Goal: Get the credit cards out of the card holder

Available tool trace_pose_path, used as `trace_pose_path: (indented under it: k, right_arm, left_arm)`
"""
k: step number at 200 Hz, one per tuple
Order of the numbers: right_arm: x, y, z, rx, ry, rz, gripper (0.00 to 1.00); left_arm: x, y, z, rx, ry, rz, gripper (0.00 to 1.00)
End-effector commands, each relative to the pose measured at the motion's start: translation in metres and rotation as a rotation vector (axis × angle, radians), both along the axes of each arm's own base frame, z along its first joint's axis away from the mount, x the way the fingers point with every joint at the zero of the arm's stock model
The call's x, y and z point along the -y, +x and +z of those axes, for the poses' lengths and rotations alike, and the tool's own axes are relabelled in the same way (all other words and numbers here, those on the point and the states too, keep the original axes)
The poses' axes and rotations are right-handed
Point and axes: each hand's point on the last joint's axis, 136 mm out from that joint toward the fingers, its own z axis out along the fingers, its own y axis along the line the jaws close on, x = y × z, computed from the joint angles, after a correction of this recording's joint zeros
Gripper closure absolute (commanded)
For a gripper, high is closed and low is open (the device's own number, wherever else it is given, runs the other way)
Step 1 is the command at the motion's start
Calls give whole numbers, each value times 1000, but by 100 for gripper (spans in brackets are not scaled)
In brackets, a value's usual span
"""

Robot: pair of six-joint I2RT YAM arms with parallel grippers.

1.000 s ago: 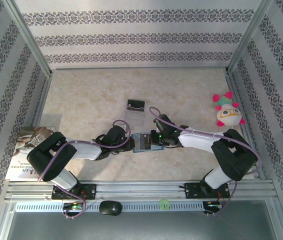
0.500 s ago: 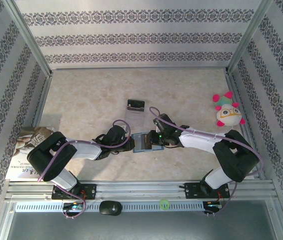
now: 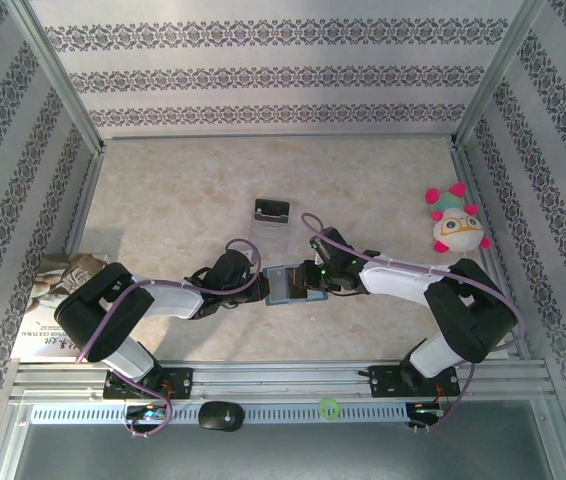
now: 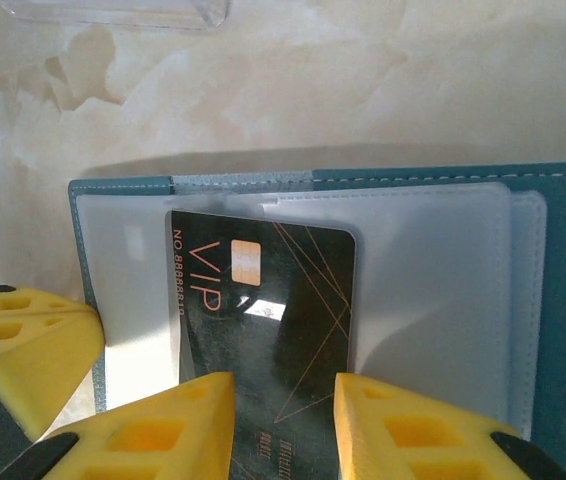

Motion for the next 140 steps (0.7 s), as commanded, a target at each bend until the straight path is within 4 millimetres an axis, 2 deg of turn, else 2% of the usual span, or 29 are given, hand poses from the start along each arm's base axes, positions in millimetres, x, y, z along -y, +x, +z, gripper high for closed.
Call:
trace_pose_path:
  k: [1,25,49,89,140]
  right_arm:
    - [9,1,12,43,-14,3,66]
    - [15,2,20,69,-32,-2,65]
    - [16,1,8,24,-61,9,66]
    - [6,1,-6,-20,-43,50,66]
    - [-7,-1,4,-8,34,89,71]
  left_arm:
    - [-30,-26,-43,-147,147,1,100]
    - [-29,-25,-42,-142,145,1,100]
    - [-29,-24,-41,-140,146,-2,100]
    - [-29,-25,-41,-145,148,-6,100]
    - [-25,-23,-41,-149,141,-17,100]
